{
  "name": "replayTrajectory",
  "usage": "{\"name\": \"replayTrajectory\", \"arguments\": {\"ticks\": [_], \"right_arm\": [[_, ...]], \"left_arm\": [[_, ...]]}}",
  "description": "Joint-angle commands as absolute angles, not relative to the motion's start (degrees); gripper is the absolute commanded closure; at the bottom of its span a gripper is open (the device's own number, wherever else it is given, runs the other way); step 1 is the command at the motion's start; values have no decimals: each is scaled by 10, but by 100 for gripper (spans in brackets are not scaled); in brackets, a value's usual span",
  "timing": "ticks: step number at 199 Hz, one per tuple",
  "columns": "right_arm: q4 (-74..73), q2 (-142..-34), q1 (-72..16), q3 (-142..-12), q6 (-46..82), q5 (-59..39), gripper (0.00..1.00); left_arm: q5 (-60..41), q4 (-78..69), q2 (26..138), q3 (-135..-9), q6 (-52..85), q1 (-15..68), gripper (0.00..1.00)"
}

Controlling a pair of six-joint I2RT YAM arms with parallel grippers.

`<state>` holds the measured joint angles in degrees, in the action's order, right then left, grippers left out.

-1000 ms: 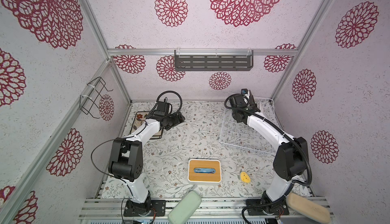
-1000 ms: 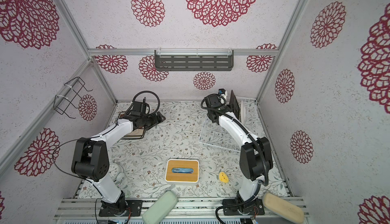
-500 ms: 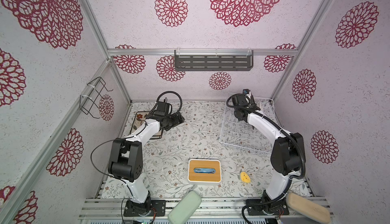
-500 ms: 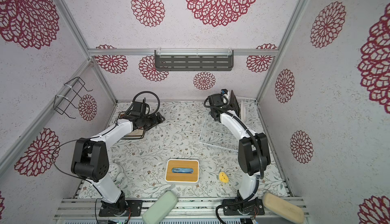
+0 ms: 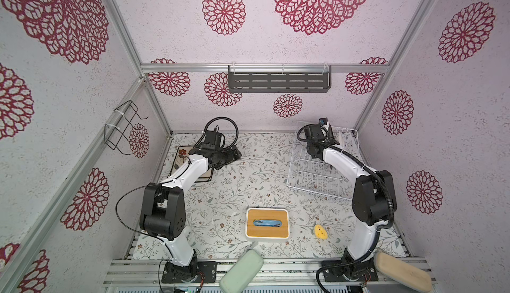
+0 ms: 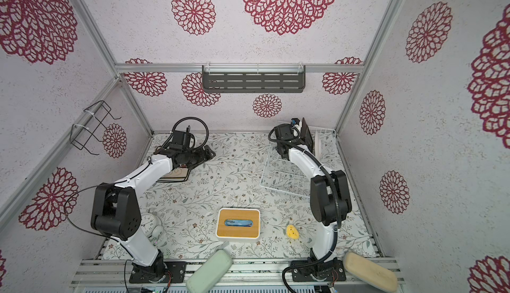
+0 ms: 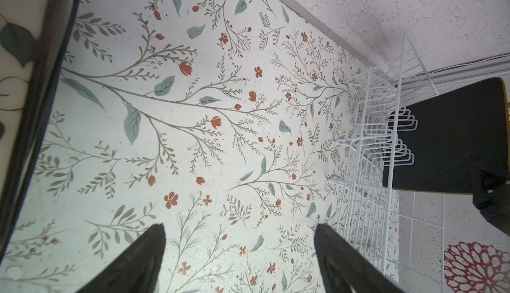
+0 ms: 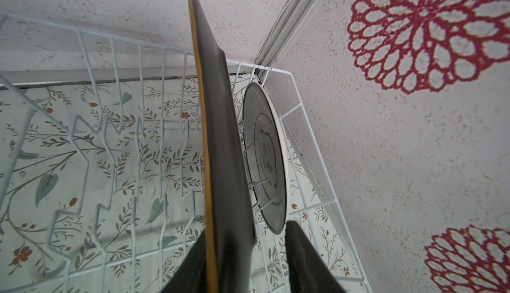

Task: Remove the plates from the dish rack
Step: 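Close the right gripper on the top edge of the dark square plate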

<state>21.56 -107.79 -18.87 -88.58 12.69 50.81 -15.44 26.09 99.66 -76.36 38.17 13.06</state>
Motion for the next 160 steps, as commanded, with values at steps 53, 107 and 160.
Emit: {"name": "replayTrajectory", "arguments": {"ticks": [53, 107, 160], "right_arm": [[187, -1073, -185, -865, 134, 511, 73], [171, -1081, -186, -852, 125, 547, 81], [154, -1077, -187, -844, 118, 551, 89]], "left_arm": [[-117, 297, 971, -797, 363, 145, 11], [-115, 302, 965, -804, 364, 147, 11], [-113, 305, 961, -807, 364, 150, 11]]}}
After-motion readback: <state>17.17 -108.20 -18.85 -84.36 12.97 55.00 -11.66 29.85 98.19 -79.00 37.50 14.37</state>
